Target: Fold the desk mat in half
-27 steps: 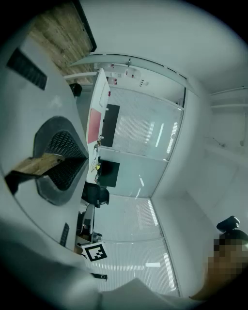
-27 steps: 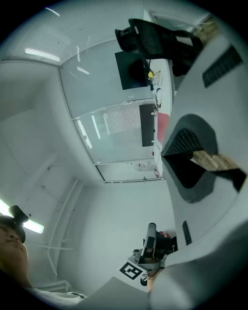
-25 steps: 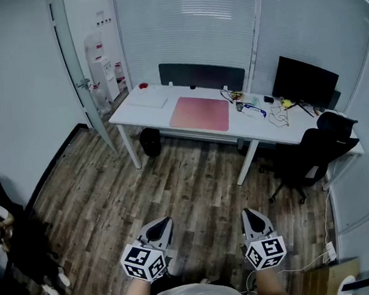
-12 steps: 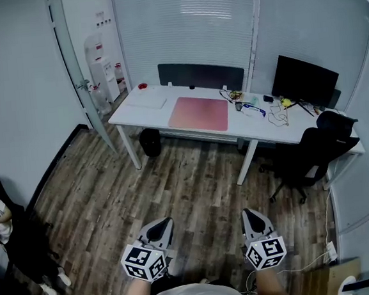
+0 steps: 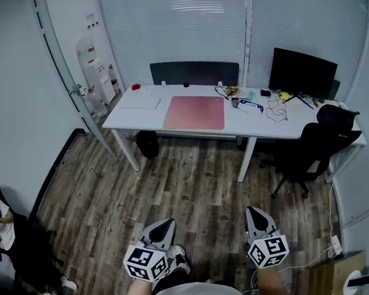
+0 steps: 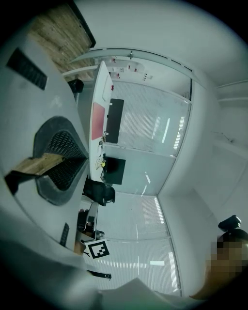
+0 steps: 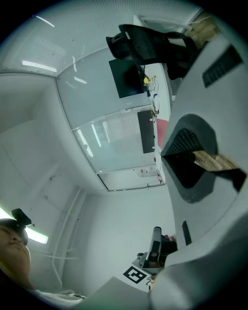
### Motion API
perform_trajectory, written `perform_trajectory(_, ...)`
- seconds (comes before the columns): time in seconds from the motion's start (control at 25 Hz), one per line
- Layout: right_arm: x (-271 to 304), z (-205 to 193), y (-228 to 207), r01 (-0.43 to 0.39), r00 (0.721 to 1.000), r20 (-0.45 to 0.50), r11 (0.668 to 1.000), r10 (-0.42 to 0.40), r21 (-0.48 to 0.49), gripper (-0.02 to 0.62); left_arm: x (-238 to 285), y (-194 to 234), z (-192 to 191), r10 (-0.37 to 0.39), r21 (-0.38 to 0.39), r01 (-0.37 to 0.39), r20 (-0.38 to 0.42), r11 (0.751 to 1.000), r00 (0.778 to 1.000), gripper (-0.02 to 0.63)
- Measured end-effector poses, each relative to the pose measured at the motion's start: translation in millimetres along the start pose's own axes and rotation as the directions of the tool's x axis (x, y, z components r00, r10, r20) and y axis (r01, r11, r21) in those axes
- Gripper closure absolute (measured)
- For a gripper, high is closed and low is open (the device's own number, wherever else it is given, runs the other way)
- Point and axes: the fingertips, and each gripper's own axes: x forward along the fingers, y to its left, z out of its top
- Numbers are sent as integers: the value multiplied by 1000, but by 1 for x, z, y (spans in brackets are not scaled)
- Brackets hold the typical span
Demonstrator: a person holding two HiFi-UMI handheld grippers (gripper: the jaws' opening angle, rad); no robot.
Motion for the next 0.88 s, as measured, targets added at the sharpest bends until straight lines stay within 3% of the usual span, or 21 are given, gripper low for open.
perform_trajectory(0.24, 40, -3, -29, 58, 998, -34, 998, -58, 5, 544, 59, 24, 9, -69, -12, 69, -3, 998, 998, 595)
perform_trajectory(0.52, 128, 27, -60, 120, 991, -49, 992, -121, -32, 544, 141, 78, 50, -142, -3, 142, 21, 990, 990, 595)
perform_trajectory(0.88, 250, 32, -47, 96, 989, -107, 992, -104, -82, 544, 199, 188, 68, -107, -43, 109, 36, 993, 994, 595)
